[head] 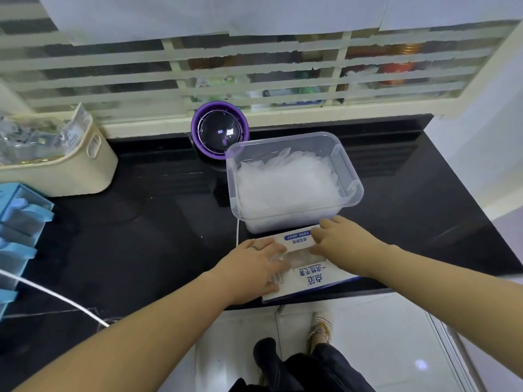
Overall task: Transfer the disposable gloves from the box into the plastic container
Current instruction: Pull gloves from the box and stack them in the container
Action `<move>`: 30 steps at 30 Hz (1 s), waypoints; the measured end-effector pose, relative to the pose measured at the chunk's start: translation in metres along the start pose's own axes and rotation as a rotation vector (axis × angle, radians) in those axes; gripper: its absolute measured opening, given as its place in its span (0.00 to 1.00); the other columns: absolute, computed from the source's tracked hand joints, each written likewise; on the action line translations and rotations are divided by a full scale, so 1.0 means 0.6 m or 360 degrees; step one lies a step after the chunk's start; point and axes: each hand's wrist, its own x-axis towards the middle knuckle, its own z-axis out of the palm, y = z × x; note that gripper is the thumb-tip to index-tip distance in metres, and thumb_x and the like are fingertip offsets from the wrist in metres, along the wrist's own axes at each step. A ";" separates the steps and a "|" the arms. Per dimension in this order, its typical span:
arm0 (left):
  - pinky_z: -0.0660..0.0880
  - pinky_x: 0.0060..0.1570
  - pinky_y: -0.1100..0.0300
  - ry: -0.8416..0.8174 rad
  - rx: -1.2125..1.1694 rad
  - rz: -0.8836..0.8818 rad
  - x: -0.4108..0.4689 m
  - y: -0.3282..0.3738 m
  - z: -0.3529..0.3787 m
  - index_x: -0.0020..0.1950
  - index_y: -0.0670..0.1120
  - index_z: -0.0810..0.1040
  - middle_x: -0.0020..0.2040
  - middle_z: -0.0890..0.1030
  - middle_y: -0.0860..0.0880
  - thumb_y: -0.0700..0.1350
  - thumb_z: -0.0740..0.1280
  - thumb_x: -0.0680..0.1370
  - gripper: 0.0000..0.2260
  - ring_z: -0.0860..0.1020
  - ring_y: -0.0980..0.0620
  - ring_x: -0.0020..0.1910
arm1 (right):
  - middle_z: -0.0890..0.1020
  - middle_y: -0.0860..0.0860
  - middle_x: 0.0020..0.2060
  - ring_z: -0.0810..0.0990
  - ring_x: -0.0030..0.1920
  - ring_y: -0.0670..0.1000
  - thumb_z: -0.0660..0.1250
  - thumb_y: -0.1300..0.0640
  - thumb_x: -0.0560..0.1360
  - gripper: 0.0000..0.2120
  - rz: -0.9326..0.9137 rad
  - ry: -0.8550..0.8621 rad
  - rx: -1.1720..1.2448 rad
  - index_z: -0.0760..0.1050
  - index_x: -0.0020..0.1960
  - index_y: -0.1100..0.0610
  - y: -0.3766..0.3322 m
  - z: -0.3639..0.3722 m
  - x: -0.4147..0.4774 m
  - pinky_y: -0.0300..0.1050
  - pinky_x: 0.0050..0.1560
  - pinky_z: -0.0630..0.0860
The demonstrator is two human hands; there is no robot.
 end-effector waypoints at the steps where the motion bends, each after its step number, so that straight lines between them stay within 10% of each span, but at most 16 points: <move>1: 0.51 0.74 0.53 -0.0003 -0.0002 -0.0004 0.001 0.000 0.000 0.76 0.56 0.59 0.78 0.53 0.51 0.57 0.58 0.81 0.23 0.49 0.49 0.77 | 0.74 0.52 0.52 0.71 0.52 0.54 0.59 0.62 0.77 0.15 -0.0016 -0.0026 -0.0030 0.76 0.61 0.52 -0.001 0.005 0.003 0.47 0.53 0.67; 16: 0.48 0.76 0.51 -0.0058 -0.0068 -0.0036 -0.002 0.001 0.003 0.77 0.58 0.56 0.79 0.51 0.52 0.57 0.57 0.82 0.24 0.47 0.50 0.78 | 0.75 0.54 0.61 0.77 0.55 0.56 0.58 0.60 0.79 0.18 0.0170 -0.0569 0.0494 0.66 0.68 0.54 -0.028 0.000 0.003 0.47 0.53 0.76; 22: 0.48 0.76 0.51 -0.0057 -0.0068 -0.0023 -0.004 0.001 0.003 0.77 0.57 0.56 0.79 0.51 0.51 0.56 0.57 0.82 0.24 0.46 0.49 0.78 | 0.79 0.49 0.52 0.77 0.44 0.53 0.58 0.61 0.79 0.17 -0.0037 -0.0068 0.0087 0.72 0.65 0.48 -0.018 -0.016 0.029 0.44 0.44 0.72; 30: 0.46 0.76 0.51 -0.0094 -0.0053 -0.0051 -0.005 0.006 -0.003 0.78 0.56 0.54 0.79 0.50 0.52 0.56 0.56 0.82 0.25 0.45 0.49 0.78 | 0.77 0.53 0.51 0.69 0.37 0.53 0.59 0.57 0.80 0.11 -0.0279 -0.0097 -0.0095 0.73 0.60 0.57 -0.008 0.015 0.056 0.46 0.42 0.71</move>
